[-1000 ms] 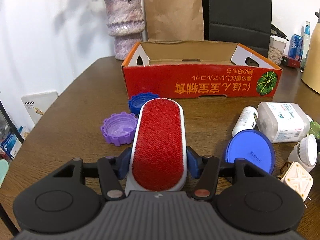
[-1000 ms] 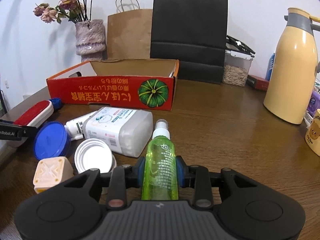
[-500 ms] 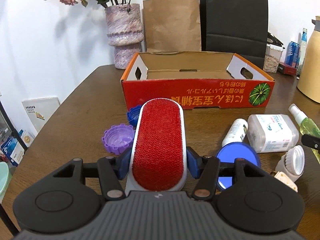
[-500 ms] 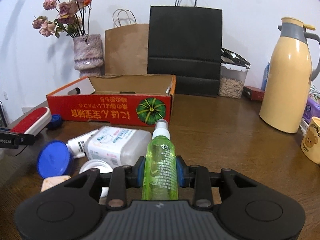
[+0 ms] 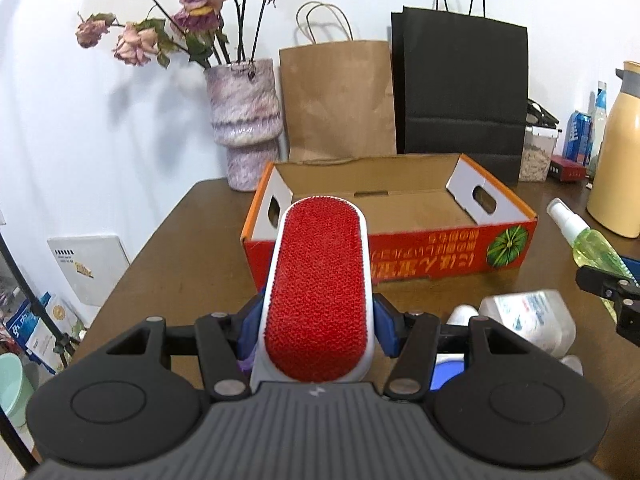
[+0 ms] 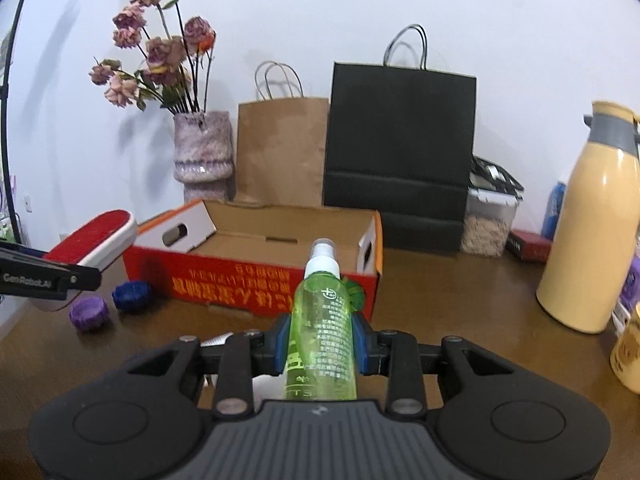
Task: Organize rigid objects
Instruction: 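Carry the lint brush and spray bottle over the cardboard box with both tools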
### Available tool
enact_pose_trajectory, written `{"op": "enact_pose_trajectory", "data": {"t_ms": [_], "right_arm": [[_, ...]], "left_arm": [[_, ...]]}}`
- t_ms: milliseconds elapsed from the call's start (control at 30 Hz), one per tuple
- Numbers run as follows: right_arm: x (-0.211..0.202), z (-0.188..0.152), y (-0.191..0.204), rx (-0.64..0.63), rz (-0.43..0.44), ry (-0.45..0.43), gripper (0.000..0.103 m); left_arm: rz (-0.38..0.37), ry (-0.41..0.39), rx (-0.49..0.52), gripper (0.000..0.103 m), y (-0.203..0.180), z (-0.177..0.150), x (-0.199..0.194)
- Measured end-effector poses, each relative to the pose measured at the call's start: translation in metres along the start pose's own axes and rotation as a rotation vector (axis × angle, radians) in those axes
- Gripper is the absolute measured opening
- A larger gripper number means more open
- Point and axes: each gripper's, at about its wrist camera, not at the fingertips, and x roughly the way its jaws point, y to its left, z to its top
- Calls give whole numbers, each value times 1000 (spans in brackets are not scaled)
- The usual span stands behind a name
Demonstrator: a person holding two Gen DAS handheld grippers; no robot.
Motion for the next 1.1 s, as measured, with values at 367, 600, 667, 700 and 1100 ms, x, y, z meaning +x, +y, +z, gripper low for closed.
{"op": "enact_pose_trajectory", "data": {"t_ms": [367,600,667,700,1100], "right_arm": [[26,30,11,21,22,-47,31],[52,45,18,20,35,-39,31],[60,50,19,19,39,-33,31],[64,52,18,19,39,-31,31],[117,81,16,29,43,0,31]], "left_arm": [[15,-36,-13,57,-11,23,17],[2,-45,-41,57,-14,40,39],[1,-48,-48,57,-15,44,47],[1,-48,-51,57,-15,46,50],[-8,-27,-78,57,-15,73,99]]}}
